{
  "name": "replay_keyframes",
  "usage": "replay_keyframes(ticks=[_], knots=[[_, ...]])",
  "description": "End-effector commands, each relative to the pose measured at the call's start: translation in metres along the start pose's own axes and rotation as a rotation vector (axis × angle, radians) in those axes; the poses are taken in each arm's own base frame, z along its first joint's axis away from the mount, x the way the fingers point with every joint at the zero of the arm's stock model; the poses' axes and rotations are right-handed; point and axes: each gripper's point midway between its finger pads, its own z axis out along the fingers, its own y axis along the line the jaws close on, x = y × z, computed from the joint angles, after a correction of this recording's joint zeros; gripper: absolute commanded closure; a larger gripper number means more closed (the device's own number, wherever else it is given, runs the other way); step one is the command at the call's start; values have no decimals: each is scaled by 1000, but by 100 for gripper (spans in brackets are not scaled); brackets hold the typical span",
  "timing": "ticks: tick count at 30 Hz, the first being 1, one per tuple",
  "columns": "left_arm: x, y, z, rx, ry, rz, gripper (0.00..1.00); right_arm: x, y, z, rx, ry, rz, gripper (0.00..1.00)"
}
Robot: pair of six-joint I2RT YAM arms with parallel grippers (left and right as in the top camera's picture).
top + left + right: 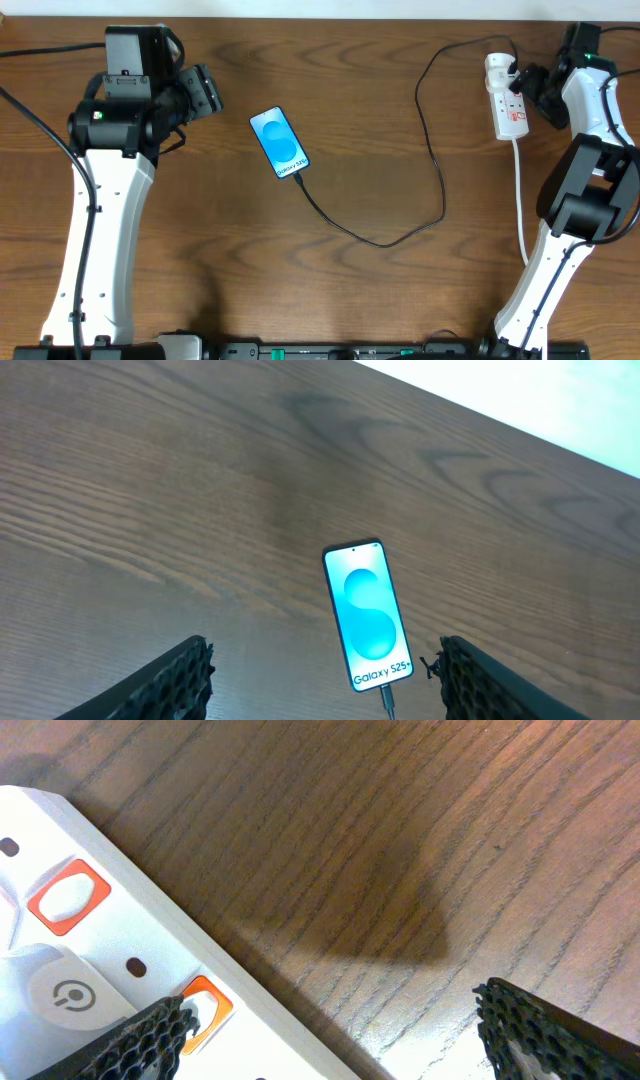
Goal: Plug charger to phone and switch on socket
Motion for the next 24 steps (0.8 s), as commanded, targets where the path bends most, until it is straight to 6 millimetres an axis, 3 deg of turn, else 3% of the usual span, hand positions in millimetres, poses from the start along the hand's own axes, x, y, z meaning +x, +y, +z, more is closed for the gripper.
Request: replay_keyframes(ticks=[1, 24], knots=[[0, 5, 4, -20, 6, 5, 27, 79, 87, 9, -214, 197, -147, 7], [0, 5, 4, -19, 5, 5, 27, 87, 99, 6, -245, 211, -162, 7]])
